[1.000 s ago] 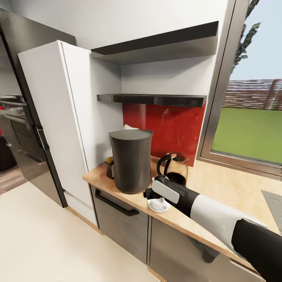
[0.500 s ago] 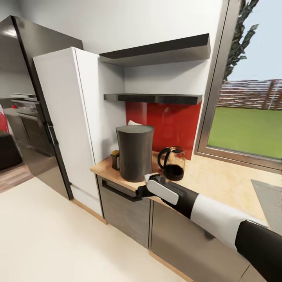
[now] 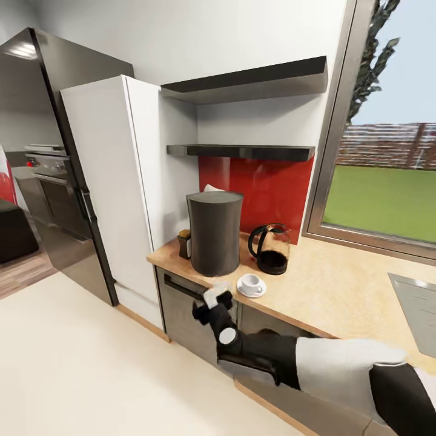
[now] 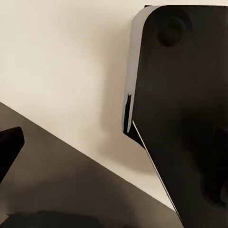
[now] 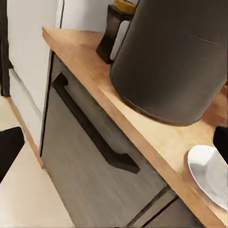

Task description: Set up a coffee station on the kitchen countertop: keep the coffee maker on the countertop, move the bottle of coffee from the kitchen shelf to the counter next to the coffee maker, place a paper coffee filter on top of the coffee maker, put the saucer next to the coffee maker with the coffee cup on the saucer, and place the electric kettle next to the coffee maker.

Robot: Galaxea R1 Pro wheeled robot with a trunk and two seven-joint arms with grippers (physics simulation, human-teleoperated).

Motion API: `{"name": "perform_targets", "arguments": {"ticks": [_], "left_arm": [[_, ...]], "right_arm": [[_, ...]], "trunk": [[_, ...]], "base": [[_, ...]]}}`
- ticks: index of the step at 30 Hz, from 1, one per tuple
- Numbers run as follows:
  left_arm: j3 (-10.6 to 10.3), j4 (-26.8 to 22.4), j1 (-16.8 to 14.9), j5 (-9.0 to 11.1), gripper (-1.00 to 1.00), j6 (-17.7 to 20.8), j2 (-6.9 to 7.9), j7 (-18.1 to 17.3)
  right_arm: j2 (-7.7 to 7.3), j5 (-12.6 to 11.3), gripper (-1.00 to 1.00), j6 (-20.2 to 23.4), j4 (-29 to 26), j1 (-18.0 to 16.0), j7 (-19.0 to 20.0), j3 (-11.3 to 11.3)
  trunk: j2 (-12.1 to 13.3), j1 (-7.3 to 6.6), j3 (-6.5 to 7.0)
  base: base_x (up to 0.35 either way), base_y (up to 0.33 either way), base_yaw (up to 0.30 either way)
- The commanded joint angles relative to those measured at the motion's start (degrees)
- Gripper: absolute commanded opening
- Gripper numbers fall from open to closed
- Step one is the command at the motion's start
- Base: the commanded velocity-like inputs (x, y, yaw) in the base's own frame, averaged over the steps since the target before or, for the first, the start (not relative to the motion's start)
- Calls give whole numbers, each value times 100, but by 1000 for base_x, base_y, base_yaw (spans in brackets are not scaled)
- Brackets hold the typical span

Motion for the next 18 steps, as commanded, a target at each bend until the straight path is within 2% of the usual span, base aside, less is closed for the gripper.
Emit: {"name": "perform_targets", "arguments": {"ticks": [1, 3, 5, 12, 13, 18], "left_arm": [[47, -10, 1, -45, 100, -9, -2, -29], [48, -11, -2, -46, 100, -9, -3, -33], [48, -12, -1, -47, 100, -9, -5, -33], [20, -12, -4, -69, 100, -3, -14, -30], [20, -12, -5, -70, 100, -2, -15, -29], [22, -12, 1, -73, 100, -8, -20, -35]], "right_arm": [[-4, -10, 100, -246, 9, 50, -37, 420], [-14, -13, 100, -599, 86, 355, -41, 952], [-23, -15, 100, -750, 291, 799, -42, 1159], [-3, -12, 100, -1094, 1151, 2459, -27, 1261], [-10, -14, 100, -1098, 1168, 2532, -26, 1261], [-217, -64, 100, -1116, 1402, 3417, -26, 1264]], "trunk": [[-10, 4, -9], [-10, 4, -9], [-10, 4, -9], [-10, 4, -9], [-10, 4, -9], [-10, 4, -9]], "base": [[0, 0, 0], [0, 0, 0], [0, 0, 0], [0, 0, 0], [0, 0, 0], [0, 0, 0]]}}
